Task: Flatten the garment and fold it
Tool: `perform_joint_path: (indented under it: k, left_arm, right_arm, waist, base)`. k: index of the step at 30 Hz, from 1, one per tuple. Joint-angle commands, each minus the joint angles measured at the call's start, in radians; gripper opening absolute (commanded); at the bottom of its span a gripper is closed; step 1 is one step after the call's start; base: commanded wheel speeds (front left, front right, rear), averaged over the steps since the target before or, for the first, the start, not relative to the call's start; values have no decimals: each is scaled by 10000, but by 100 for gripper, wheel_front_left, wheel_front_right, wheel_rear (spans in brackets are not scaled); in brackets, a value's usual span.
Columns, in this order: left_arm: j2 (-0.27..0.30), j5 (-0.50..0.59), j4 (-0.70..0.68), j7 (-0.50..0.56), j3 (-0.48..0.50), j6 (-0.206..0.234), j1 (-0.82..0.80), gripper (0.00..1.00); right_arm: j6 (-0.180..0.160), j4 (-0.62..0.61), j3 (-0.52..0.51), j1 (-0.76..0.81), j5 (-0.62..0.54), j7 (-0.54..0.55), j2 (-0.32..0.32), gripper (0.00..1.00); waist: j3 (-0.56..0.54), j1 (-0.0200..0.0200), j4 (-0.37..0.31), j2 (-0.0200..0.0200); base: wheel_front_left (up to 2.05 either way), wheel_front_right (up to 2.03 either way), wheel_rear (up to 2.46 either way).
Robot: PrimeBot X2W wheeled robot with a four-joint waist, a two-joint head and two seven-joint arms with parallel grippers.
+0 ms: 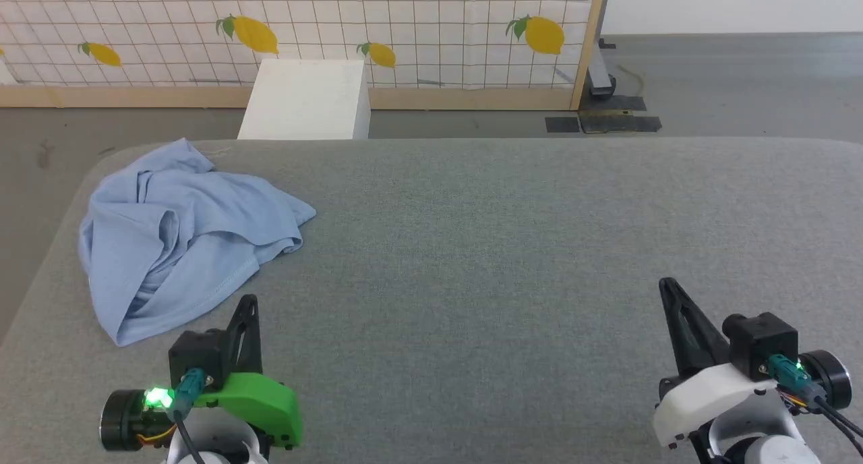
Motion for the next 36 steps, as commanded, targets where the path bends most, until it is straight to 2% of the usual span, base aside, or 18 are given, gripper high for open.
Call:
perform_joint_path:
  k: [1, 33, 34, 35, 36]
  left_arm:
    - [-47, 128, 34, 12, 28, -5, -160, 0]
    - [-47, 128, 34, 12, 28, -5, -160, 0]
    - [0, -1, 0, -1, -4, 2, 0, 100]
    - [2, -18, -2, -5, -10, 1, 7, 0]
    - [2, -54, -2, -10, -24, -2, 17, 100]
  right_arm:
    - [-15, -49, 12, -156, -64, 1, 15, 0]
    - [-15, -49, 12, -156, -64, 1, 15, 0]
    - [0, 0, -1, 0, 1, -1, 0, 100]
    - [2, 7, -4, 4, 7, -4, 0, 0]
    - [2, 14, -9, 4, 11, -8, 0, 100]
  waist:
    - [0, 0, 0, 0]
    - [0, 0, 0, 0]
    - [0, 0, 0, 0]
    - [1, 0, 0, 0]
    - [2, 0, 0, 0]
  base:
    - [0, 0, 0]
    - [0, 0, 0]
    - [0, 0, 0]
    - [0, 0, 0]
    - [0, 0, 0]
